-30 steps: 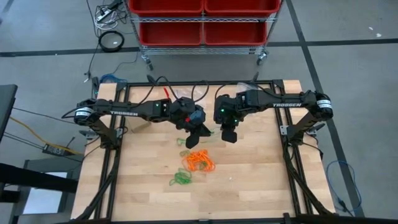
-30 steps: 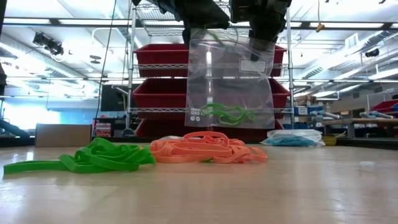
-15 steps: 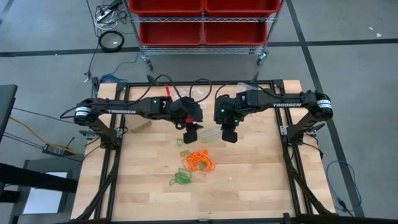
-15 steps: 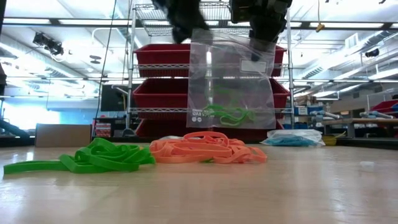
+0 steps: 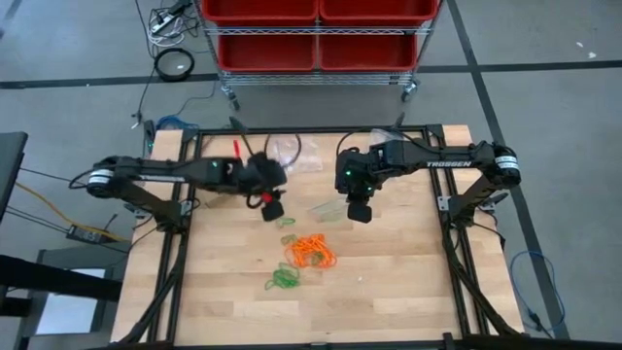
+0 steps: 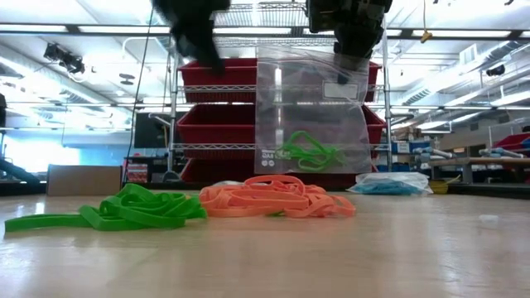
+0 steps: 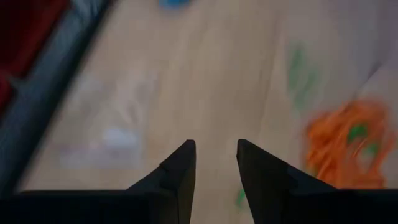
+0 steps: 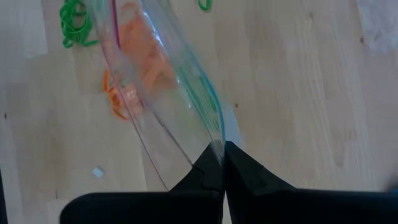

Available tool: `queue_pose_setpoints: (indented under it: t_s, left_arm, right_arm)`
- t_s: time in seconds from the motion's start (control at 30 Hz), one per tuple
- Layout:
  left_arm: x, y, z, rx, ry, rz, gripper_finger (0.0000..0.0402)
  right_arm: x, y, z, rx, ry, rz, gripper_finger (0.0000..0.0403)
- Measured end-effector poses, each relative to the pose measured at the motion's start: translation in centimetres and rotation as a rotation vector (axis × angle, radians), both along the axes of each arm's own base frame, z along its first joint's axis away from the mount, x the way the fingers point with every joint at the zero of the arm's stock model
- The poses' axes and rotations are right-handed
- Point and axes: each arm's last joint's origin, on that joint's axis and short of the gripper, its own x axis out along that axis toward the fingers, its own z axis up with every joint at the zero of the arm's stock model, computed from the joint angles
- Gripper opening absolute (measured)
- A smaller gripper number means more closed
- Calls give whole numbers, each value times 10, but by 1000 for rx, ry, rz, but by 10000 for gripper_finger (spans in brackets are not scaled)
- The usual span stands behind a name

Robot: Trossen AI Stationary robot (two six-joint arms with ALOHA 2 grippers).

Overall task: Sort rubber bands
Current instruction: Put the green rubber band into the transparent zip bag

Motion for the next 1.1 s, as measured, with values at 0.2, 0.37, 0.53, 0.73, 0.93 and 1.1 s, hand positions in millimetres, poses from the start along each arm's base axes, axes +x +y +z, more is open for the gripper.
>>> queue_pose_setpoints:
  t_s: [0.2, 0.37, 0.53, 0.73, 0.93, 1.1]
  left_arm:
    - [-6, -10, -91, -136, -25, -47, 127]
    - [-13, -17, -129, -141, -102, -85, 127]
    - [-23, -16, -154, -116, -31, -60, 127]
    - [-22, -15, -176, -103, -4, -47, 127]
    - [-14, -15, -184, -97, -44, -43, 127]
    - [-11, -15, -182, -94, -86, -46, 127]
  right_arm:
    - [1, 0, 1, -1, -16, 0, 0]
    - [1, 0, 1, 4, -13, 2, 0]
    - [1, 0, 1, 6, -17, 3, 0]
    - [2, 0, 1, 6, -25, 3, 0]
    - [2, 1, 1, 6, -26, 4, 0]
    - [2, 4, 1, 6, -25, 14, 0]
